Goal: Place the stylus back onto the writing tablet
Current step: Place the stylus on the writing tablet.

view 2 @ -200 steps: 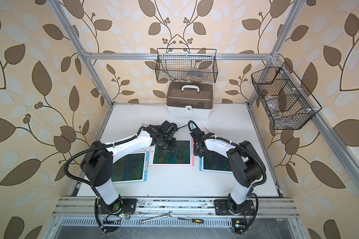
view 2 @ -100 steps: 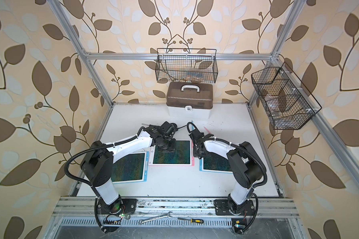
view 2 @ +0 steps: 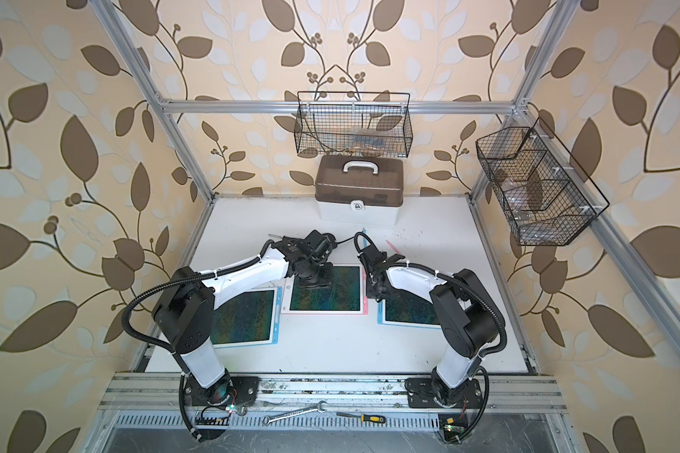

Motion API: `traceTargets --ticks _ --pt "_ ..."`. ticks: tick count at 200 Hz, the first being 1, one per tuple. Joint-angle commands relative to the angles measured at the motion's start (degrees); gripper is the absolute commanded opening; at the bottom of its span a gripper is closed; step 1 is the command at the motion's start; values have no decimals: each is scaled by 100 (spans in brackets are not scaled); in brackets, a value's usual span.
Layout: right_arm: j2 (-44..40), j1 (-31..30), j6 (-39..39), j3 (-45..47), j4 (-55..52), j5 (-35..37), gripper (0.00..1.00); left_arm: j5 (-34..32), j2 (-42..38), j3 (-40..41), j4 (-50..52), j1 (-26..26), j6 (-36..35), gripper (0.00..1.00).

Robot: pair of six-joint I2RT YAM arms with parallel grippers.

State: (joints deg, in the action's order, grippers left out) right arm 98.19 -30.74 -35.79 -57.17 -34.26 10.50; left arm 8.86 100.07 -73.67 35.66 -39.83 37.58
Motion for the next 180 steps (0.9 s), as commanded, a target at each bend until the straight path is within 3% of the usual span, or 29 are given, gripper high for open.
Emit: traceTargets --ticks 1,99,180 --pt "244 10 -127 349 -393 -162 0 -34 -231 22 -15 -33 -100 28" --pt "-13 -99 -200 153 -551 -163 8 -4 -208 -20 30 2 -135 28" --pt "34 -66 -261 292 -436 -294 0 2 -199 -16 20 11 -148 28"
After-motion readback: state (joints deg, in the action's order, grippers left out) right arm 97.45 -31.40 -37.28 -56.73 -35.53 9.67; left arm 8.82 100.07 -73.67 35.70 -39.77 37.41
